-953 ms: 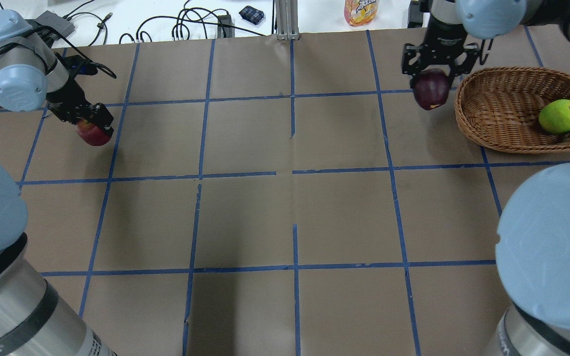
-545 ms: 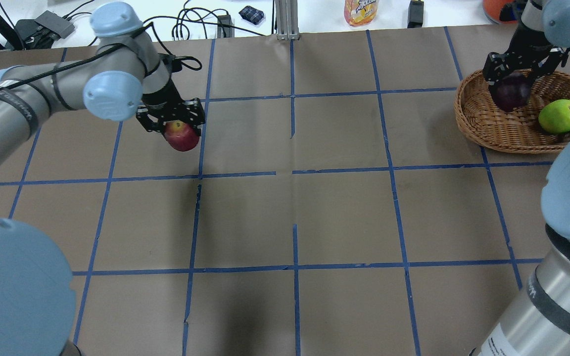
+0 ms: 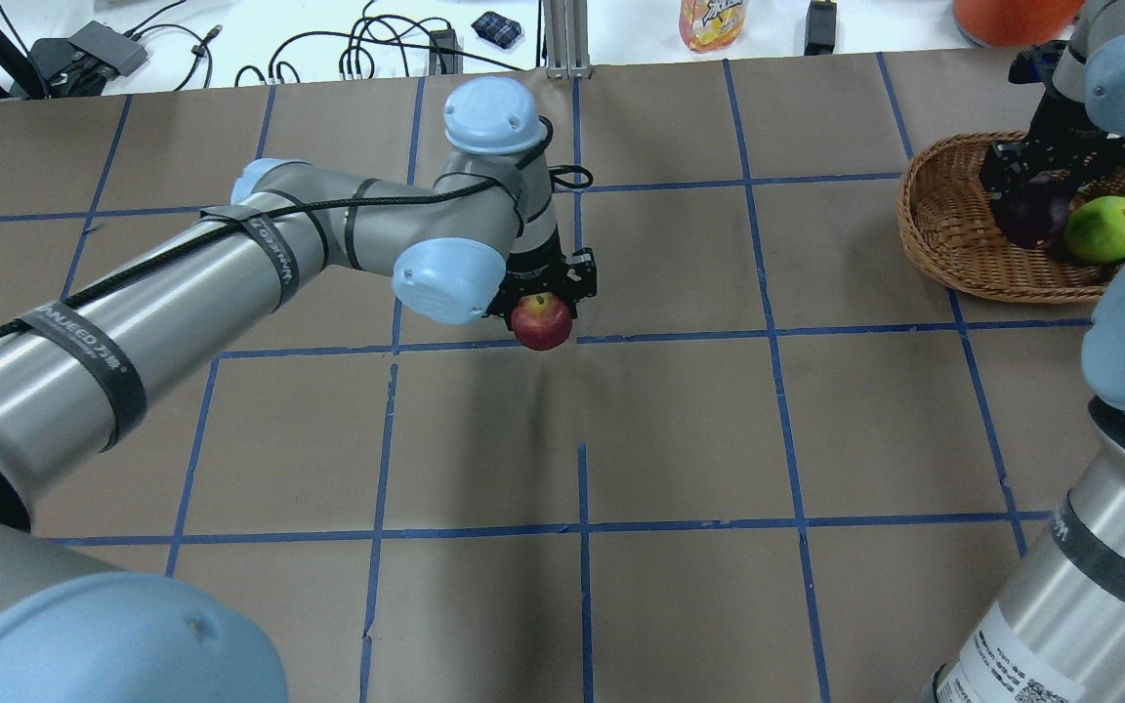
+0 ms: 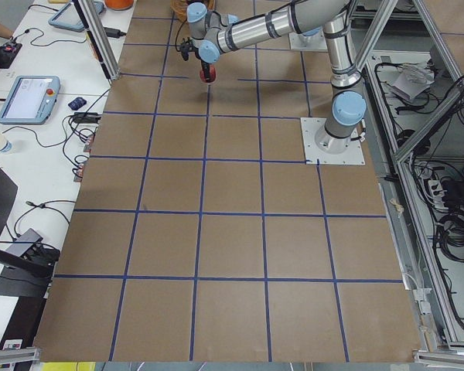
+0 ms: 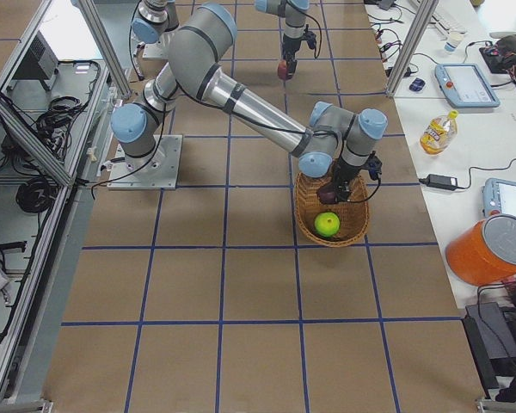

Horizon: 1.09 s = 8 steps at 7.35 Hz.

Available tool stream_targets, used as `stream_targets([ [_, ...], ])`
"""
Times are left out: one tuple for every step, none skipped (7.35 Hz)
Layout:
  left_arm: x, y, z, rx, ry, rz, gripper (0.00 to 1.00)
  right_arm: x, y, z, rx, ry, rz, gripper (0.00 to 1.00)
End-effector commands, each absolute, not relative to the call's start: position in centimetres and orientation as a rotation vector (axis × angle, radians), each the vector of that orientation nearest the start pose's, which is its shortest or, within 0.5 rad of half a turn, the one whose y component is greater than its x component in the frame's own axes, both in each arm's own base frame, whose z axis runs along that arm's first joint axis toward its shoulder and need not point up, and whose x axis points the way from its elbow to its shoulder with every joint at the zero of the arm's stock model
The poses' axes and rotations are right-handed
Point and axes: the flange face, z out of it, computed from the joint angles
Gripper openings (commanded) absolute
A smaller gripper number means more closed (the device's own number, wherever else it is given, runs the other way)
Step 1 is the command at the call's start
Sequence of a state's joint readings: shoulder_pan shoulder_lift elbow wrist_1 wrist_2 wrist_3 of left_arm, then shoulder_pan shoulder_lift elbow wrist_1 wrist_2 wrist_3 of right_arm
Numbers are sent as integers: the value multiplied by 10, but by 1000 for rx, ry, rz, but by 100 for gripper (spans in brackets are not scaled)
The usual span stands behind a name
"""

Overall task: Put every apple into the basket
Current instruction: 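Set the red apple at center with the left gripper while the right withdraws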

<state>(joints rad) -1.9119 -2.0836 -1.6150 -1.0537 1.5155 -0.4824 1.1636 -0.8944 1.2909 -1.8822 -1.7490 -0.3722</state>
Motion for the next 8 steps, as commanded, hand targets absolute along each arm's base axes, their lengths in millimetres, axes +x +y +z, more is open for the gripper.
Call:
stream_targets([
  [-365, -538, 202, -193, 3176, 47, 45, -187, -696, 221, 56, 3277, 299, 58],
  [-364, -535, 194, -191, 3177, 42, 72, -185, -696, 219, 69, 3267, 299, 86],
  [-364, -537, 190, -207, 3183, 21, 97, -185, -696, 222, 78, 3265, 302, 100],
  [-365, -543, 203, -185, 3194, -19, 100, -186, -697, 231, 82, 3274, 295, 100],
  [-359, -546, 228, -197, 3206, -72, 100, -182, -696, 252, 79, 3284, 258, 100],
  [-350, -550, 249, -218, 3214, -98, 100, -165, -688, 287, 54, 3279, 250, 100],
  [-342, -544, 274, -231, 3220, -81, 100, -133, -679, 324, -1, 3261, 231, 100],
  [-330, -535, 305, -216, 3238, -65, 100, -91, -670, 348, -14, 3210, 240, 100],
])
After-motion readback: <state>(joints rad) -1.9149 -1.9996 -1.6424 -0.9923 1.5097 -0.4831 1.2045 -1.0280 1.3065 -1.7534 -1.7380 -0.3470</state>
